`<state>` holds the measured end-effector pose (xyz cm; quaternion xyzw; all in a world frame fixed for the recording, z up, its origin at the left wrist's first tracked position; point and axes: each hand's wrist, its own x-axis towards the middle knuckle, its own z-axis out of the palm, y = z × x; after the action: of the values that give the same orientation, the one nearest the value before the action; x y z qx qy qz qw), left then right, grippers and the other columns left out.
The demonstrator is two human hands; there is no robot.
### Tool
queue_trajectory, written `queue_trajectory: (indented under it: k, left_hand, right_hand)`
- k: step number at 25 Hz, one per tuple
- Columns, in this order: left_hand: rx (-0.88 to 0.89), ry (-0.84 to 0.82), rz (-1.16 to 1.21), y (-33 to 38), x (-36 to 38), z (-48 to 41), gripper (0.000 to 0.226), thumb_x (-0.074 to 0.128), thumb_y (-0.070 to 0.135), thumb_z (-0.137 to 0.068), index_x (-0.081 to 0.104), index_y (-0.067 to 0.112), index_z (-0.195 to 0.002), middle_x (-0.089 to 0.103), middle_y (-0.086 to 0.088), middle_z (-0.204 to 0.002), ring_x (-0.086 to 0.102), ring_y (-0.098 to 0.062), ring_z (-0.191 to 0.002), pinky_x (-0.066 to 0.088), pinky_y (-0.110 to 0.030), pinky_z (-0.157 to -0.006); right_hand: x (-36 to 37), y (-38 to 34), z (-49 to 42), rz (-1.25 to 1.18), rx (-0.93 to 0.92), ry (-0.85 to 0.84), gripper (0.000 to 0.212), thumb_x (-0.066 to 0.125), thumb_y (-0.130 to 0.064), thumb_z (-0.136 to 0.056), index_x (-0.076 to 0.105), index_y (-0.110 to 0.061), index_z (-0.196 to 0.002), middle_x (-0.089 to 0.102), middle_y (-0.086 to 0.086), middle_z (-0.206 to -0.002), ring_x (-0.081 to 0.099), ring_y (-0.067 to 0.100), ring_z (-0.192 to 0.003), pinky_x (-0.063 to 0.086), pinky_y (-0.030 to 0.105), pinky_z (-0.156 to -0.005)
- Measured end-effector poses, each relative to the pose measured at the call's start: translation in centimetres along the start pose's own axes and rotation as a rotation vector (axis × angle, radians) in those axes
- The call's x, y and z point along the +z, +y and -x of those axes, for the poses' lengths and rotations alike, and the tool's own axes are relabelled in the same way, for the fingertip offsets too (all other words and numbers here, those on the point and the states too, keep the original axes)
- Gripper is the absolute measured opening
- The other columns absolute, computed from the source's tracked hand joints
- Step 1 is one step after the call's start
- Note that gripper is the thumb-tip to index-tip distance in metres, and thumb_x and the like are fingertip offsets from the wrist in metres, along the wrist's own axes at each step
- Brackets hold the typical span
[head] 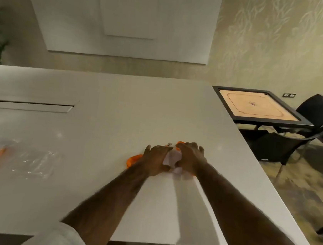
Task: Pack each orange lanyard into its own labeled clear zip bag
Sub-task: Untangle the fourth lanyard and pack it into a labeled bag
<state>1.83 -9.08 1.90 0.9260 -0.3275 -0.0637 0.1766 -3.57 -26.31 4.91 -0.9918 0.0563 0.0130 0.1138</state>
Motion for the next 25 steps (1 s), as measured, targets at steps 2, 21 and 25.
queue_trajectory:
  k: [2, 21, 25]
  left_hand:
    - [-0.006, -0.010, 0.020, 0.0, -0.5, -0.4, 0.095, 0.074, 0.057, -0.081, 0.026, 0.028, -0.157, 0.033, 0.008, -0.161, 0.030, -0.016, -0.148, 0.012, -0.050, -0.122]
    - [-0.589, 0.241, 1.141, -4.8, -12.8, 4.2, 0.018, 0.059, 0.017, -0.100, 0.062, 0.001, -0.107, 0.067, -0.015, -0.085, 0.060, -0.019, -0.065, 0.055, -0.023, -0.052]
    - [-0.622, 0.397, 1.084, -9.1, -13.4, 8.9, 0.012, 0.061, 0.002, -0.094, 0.067, 0.004, -0.104, 0.065, -0.015, -0.086, 0.059, -0.020, -0.065, 0.055, -0.021, -0.051]
  right_hand:
    - [-0.3, 0.1, -0.3, -0.028, 0.019, 0.088, 0.050, 0.070, -0.025, -0.080, 0.056, -0.021, -0.128, 0.057, 0.003, -0.122, 0.046, 0.027, -0.120, 0.034, 0.041, -0.096]
    - [-5.7, -12.1, -1.3, -0.238, -0.436, 0.383, 0.008, 0.054, -0.012, -0.090, 0.060, -0.017, -0.087, 0.061, -0.001, -0.088, 0.058, 0.021, -0.080, 0.049, 0.036, -0.067]
    - [-2.3, -17.0, -0.9, -0.167, -0.638, 0.338, 0.009, 0.056, -0.009, -0.088, 0.062, -0.011, -0.094, 0.065, 0.008, -0.091, 0.060, 0.032, -0.083, 0.048, 0.042, -0.072]
